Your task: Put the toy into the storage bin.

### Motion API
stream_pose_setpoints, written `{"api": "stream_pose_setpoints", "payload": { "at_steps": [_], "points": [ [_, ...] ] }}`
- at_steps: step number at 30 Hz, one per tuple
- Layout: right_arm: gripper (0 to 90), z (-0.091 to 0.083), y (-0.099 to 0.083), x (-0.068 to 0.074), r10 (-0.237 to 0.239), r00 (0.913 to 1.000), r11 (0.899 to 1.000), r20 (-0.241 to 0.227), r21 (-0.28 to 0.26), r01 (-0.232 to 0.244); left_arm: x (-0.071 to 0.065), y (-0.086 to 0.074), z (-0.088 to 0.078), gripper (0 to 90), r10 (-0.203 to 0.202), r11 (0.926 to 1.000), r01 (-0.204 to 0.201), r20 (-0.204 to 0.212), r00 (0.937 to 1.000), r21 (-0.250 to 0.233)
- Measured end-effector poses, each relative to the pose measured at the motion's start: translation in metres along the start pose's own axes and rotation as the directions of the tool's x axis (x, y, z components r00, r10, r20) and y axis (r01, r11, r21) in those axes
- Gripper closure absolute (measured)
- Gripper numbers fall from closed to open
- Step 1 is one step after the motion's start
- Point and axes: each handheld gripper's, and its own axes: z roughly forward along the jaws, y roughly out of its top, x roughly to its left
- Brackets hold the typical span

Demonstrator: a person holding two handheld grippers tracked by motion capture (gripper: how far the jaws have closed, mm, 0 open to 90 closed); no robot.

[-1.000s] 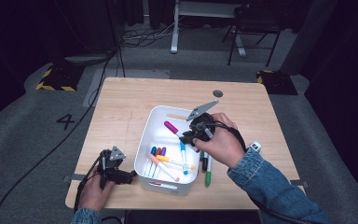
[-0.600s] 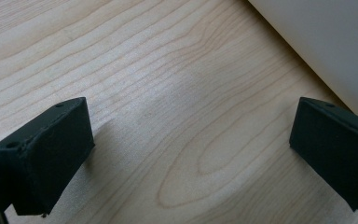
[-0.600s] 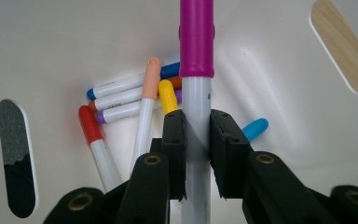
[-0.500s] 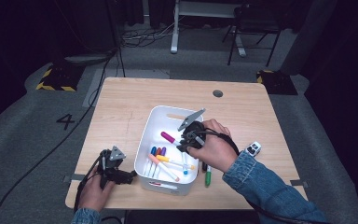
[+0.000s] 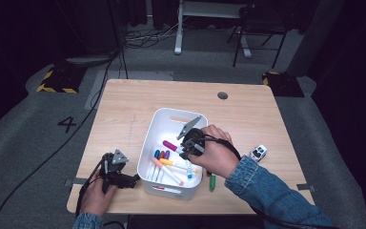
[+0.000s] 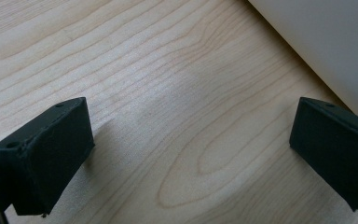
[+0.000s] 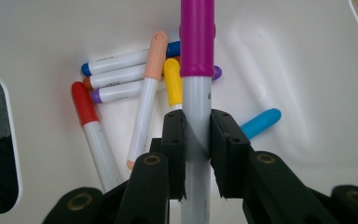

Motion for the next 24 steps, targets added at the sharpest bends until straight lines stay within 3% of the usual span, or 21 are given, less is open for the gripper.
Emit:
{"api": "stream_pose_setpoints", "payload": {
  "at_steps": [3,4,6,9,11,17,24],
  "points": [
    [76.7,0.002,0.000,0.003,0.013,0.9999,1.000,-0.002,0.021,-0.013,0.000,0.000,0.000,0.0,0.000,1.0000,0.000,0.000,1.0000,0.000],
    [76.1,0.003,0.000,0.002,-0.009,1.0000,1.000,0.002,0.012,0.009,0.000,0.000,0.000,0.0,0.000,1.0000,0.000,0.000,1.0000,0.000],
    [69.2,0.003,-0.001,0.004,0.001,1.0000,1.000,0.005,0.022,-0.001,0.000,0.000,0.000,0.0,0.000,1.0000,0.000,0.000,1.0000,0.000],
    [57.4,0.003,-0.002,0.005,0.003,1.0000,1.000,0.001,-0.014,-0.003,0.000,0.000,0.000,0.0,0.002,1.0000,-0.002,-0.001,1.0000,0.000],
    [54.3,0.000,-0.002,0.006,0.011,0.9999,0.999,-0.007,-0.035,-0.011,0.000,0.000,0.000,0.0,0.001,1.0000,-0.001,-0.001,1.0000,0.000],
    [53.1,-0.019,-0.007,0.004,0.013,0.9999,0.995,0.010,-0.096,-0.012,0.000,0.000,0.000,0.0,0.000,1.0000,0.000,0.000,1.0000,0.000],
    [53.9,-0.043,-0.021,-0.003,0.071,0.9974,0.989,0.014,-0.130,-0.069,0.000,0.000,0.000,0.0,0.000,1.0000,0.000,0.000,1.0000,0.000]
  ]
}}
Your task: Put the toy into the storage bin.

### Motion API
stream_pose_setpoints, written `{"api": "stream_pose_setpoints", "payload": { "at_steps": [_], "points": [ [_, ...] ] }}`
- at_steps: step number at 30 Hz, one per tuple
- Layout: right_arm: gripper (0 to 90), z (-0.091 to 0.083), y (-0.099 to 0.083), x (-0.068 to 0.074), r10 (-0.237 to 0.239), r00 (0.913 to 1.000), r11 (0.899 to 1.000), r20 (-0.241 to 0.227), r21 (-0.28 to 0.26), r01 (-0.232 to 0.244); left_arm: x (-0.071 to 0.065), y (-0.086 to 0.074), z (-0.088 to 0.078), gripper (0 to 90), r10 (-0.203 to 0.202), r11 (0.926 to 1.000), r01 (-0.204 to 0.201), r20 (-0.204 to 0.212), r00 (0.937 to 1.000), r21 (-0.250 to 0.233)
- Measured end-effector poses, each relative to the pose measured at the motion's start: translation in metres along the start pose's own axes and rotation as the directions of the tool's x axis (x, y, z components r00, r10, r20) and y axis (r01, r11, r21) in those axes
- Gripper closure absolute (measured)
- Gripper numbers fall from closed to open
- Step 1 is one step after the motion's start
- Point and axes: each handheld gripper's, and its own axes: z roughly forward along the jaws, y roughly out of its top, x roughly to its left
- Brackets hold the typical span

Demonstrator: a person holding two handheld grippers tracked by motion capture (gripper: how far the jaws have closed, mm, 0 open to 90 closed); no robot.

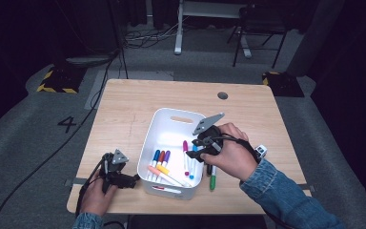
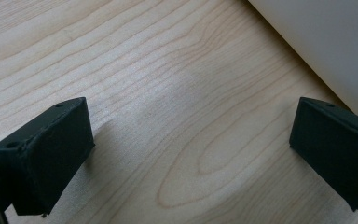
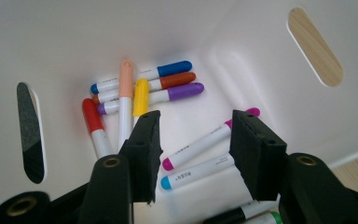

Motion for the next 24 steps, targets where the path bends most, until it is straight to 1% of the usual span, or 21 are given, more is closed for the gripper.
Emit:
{"api": "stream_pose_setpoints", "payload": {
  "at_steps": [3,4,7,8,11,12,13,14,16,18,19,23,24],
  "points": [
    [54.6,-0.009,-0.008,-0.005,0.023,0.9997,1.000,0.007,-0.012,-0.023,0.000,0.000,0.000,0.0,0.000,1.0000,0.000,0.000,1.0000,0.000],
    [54.7,-0.012,-0.009,-0.007,0.022,0.9997,1.000,0.011,-0.010,-0.022,0.000,0.000,0.000,0.0,0.001,1.0000,-0.001,0.000,1.0000,0.000],
    [55.2,-0.019,-0.018,-0.011,0.048,0.9988,0.999,0.009,-0.015,-0.048,0.000,0.000,0.000,0.0,0.000,1.0000,0.000,0.000,1.0000,0.000],
    [55.4,-0.022,-0.023,-0.013,0.067,0.9976,0.998,0.014,-0.020,-0.067,0.000,0.000,0.000,0.0,0.000,1.0000,0.000,0.000,1.0000,0.000],
    [56.1,-0.027,-0.031,-0.018,0.086,0.9961,0.996,0.021,-0.022,-0.085,0.000,0.000,0.000,0.0,0.002,1.0000,-0.002,-0.001,1.0000,0.000],
    [56.2,-0.029,-0.033,-0.019,0.100,0.9949,0.995,0.017,-0.023,-0.099,0.000,0.000,0.000,0.0,0.000,1.0000,0.000,0.000,1.0000,0.000],
    [56.3,-0.031,-0.036,-0.021,0.110,0.9936,0.994,0.023,-0.018,-0.110,0.000,0.000,0.000,0.0,0.000,1.0000,0.000,0.000,1.0000,0.000],
    [56.3,-0.032,-0.038,-0.022,0.121,0.9925,0.992,0.018,-0.028,-0.120,0.000,0.000,0.000,0.0,0.000,1.0000,0.000,0.000,1.0000,0.000],
    [56.4,-0.035,-0.044,-0.026,0.128,0.9914,0.991,0.028,-0.031,-0.127,0.000,0.000,0.000,0.0,0.000,1.0000,0.000,0.000,1.0000,0.000],
    [56.4,-0.036,-0.049,-0.028,0.155,0.9875,0.988,0.030,-0.024,-0.154,0.000,0.000,0.000,0.0,0.000,1.0000,0.000,0.000,1.0000,0.000],
    [56.3,-0.035,-0.051,-0.029,0.154,0.9878,0.988,0.027,-0.029,-0.153,0.000,0.000,0.000,0.0,0.000,1.0000,0.000,0.000,1.0000,0.000],
    [55.7,-0.027,-0.063,-0.035,0.171,0.9848,0.985,0.031,-0.007,-0.171,0.000,0.000,0.000,0.0,0.000,1.0000,0.000,0.000,1.0000,0.000],
    [55.5,-0.024,-0.066,-0.035,0.189,0.9816,0.982,0.028,-0.001,-0.189,0.000,0.000,0.000,0.0,0.000,1.0000,0.000,0.000,1.0000,0.000]
  ]
}}
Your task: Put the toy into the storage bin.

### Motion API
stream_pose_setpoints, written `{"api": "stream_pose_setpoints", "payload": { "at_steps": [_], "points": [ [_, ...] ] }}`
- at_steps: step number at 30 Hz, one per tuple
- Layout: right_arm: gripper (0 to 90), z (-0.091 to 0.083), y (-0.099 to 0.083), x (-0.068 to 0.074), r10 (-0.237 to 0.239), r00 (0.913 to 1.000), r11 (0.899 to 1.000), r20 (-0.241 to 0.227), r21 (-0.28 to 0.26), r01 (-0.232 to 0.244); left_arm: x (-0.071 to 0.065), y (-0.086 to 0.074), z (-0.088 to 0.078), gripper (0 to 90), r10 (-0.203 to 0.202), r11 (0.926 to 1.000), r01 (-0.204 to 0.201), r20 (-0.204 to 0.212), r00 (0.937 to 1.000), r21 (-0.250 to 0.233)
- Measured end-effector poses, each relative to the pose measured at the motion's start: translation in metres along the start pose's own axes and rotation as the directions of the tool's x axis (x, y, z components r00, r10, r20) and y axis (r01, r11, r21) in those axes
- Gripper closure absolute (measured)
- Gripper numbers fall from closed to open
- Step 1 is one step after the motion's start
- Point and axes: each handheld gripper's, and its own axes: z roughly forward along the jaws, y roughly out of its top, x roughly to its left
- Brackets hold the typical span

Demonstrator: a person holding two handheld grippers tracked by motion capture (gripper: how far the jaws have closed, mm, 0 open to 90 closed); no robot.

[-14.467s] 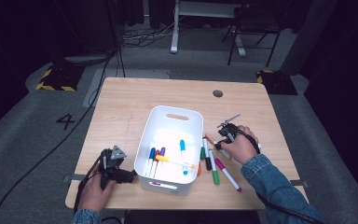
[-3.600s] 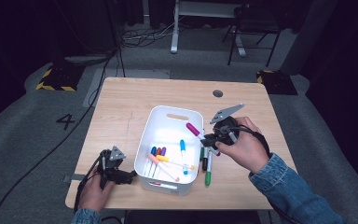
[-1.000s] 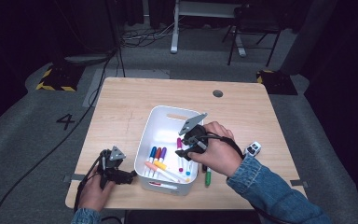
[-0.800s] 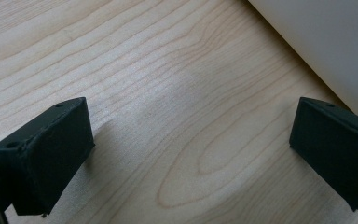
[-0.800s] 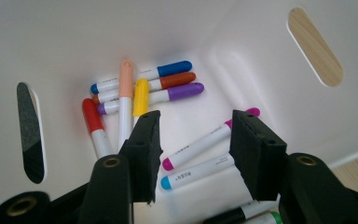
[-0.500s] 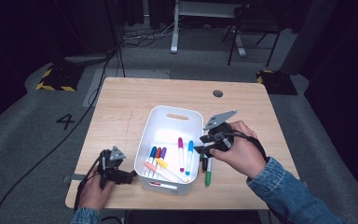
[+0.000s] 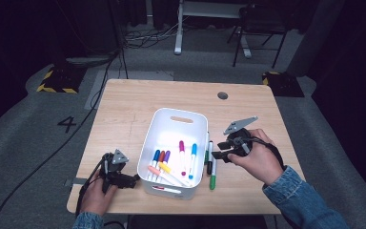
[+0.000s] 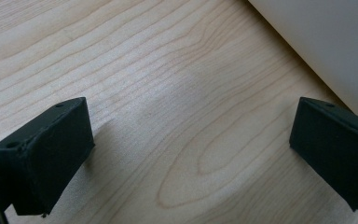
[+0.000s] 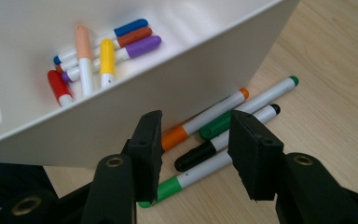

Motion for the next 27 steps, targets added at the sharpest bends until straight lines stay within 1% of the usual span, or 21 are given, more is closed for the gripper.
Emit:
{"api": "stream_pose_setpoints", "payload": {
  "at_steps": [1,2,6,7,8,11,13,16,18,20,22,23,24,27],
  "points": [
    [55.4,0.002,-0.002,-0.001,0.012,0.9999,1.000,0.001,0.008,-0.012,0.000,0.000,0.000,0.0,0.000,1.0000,0.000,0.000,1.0000,0.000],
    [55.2,0.004,-0.003,-0.002,0.012,0.9999,1.000,0.004,0.010,-0.012,0.000,0.000,0.000,0.0,0.001,1.0000,-0.001,0.000,1.0000,0.000],
    [54.0,0.020,-0.014,-0.009,0.035,0.9992,0.999,0.019,0.039,-0.035,0.000,0.000,0.000,0.0,0.000,1.0000,0.000,0.000,1.0000,0.000],
    [54.0,0.024,-0.016,-0.011,0.039,0.9992,0.998,0.012,0.046,-0.039,0.000,0.000,0.000,0.0,0.000,1.0000,0.000,0.000,1.0000,0.000],
    [53.9,0.028,-0.019,-0.012,0.034,0.9992,0.998,0.021,0.052,-0.035,0.000,0.000,0.000,0.0,0.000,1.0000,0.000,0.000,1.0000,0.000],
    [53.3,0.037,-0.024,-0.015,0.045,0.9989,0.997,0.012,0.059,-0.046,0.000,0.000,0.000,0.0,0.000,1.0000,0.000,0.000,1.0000,0.000],
    [52.7,0.044,-0.029,-0.016,0.057,0.9982,0.996,0.017,0.071,-0.058,0.000,0.000,0.000,0.0,0.000,1.0000,0.000,0.000,1.0000,0.000],
    [52.6,0.053,-0.035,-0.017,0.062,0.9978,0.994,0.025,0.087,-0.064,0.000,0.000,0.000,0.0,0.000,1.0000,0.000,0.000,1.0000,0.000],
    [52.6,0.059,-0.038,-0.018,0.066,0.9977,0.993,0.016,0.094,-0.067,0.000,0.000,0.000,0.0,0.000,1.0000,0.000,0.000,1.0000,0.001],
    [52.6,0.066,-0.042,-0.019,0.080,0.9967,0.991,0.012,0.105,-0.081,0.000,0.000,0.000,0.0,0.000,1.0000,0.000,0.000,1.0000,0.000],
    [52.7,0.071,-0.045,-0.020,0.088,0.9959,0.989,0.018,0.114,-0.090,0.000,0.000,0.000,0.0,0.000,1.0000,0.000,0.000,1.0000,0.000],
    [52.7,0.074,-0.046,-0.020,0.088,0.9961,0.990,0.008,0.113,-0.088,0.000,0.000,0.000,0.0,0.001,1.0000,-0.001,0.000,1.0000,0.000],
    [52.7,0.075,-0.047,-0.021,0.091,0.9957,0.989,0.015,0.115,-0.092,0.000,0.000,0.000,0.0,0.000,1.0000,0.000,0.000,1.0000,0.000],
    [52.8,0.079,-0.049,-0.022,0.102,0.9947,0.988,0.011,0.115,-0.103,0.000,0.000,0.000,0.0,0.000,1.0000,0.000,0.000,1.0000,0.000]
  ]
}}
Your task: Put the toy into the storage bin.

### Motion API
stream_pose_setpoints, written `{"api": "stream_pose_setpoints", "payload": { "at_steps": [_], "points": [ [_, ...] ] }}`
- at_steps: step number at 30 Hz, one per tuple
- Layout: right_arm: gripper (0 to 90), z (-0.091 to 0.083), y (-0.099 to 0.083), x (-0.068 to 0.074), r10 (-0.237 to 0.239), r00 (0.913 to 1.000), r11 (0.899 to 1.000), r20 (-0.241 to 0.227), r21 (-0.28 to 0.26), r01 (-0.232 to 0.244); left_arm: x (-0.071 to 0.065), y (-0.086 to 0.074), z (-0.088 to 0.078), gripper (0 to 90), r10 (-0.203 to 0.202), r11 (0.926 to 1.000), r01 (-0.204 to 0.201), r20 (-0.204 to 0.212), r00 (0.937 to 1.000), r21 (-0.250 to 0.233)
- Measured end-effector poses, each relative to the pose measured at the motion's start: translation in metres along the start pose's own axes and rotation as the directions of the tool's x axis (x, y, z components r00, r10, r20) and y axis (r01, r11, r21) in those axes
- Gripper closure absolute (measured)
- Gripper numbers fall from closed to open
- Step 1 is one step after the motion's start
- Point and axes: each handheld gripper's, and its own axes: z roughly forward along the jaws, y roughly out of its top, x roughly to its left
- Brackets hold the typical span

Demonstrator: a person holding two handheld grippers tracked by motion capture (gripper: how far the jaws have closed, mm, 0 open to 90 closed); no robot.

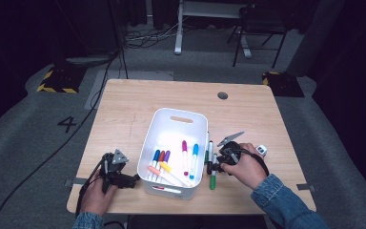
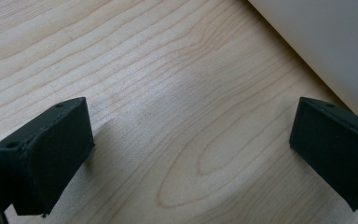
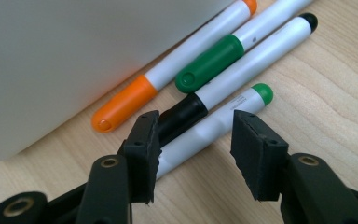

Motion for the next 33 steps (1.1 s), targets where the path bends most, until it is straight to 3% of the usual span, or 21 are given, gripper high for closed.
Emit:
{"api": "stream_pose_setpoints", "payload": {
  "at_steps": [11,17,22,25,33],
  "points": [
    [54.6,0.011,-0.004,-0.008,0.034,0.9991,0.999,0.025,0.018,-0.035,0.000,0.000,0.000,0.0,0.000,1.0000,0.000,0.000,1.0000,0.000],
    [66.1,0.009,-0.010,-0.011,0.021,0.9981,0.997,0.058,0.069,-0.025,0.000,0.000,0.000,0.0,0.000,1.0000,0.000,0.000,1.0000,0.000],
    [76.2,0.005,-0.017,-0.016,0.044,0.9939,0.995,0.101,0.090,-0.053,0.000,0.000,0.000,0.0,0.000,1.0000,0.000,0.000,1.0000,0.000],
    [76.7,0.003,-0.018,-0.019,0.063,0.9918,0.993,0.111,0.090,-0.074,0.000,0.000,0.000,0.0,0.000,1.0000,0.000,0.000,1.0000,0.000],
    [76.9,0.003,-0.018,-0.019,0.053,0.9925,0.993,0.110,0.099,-0.064,0.000,0.000,0.000,0.0,0.000,1.0000,0.000,0.000,1.0000,0.000]
  ]
}}
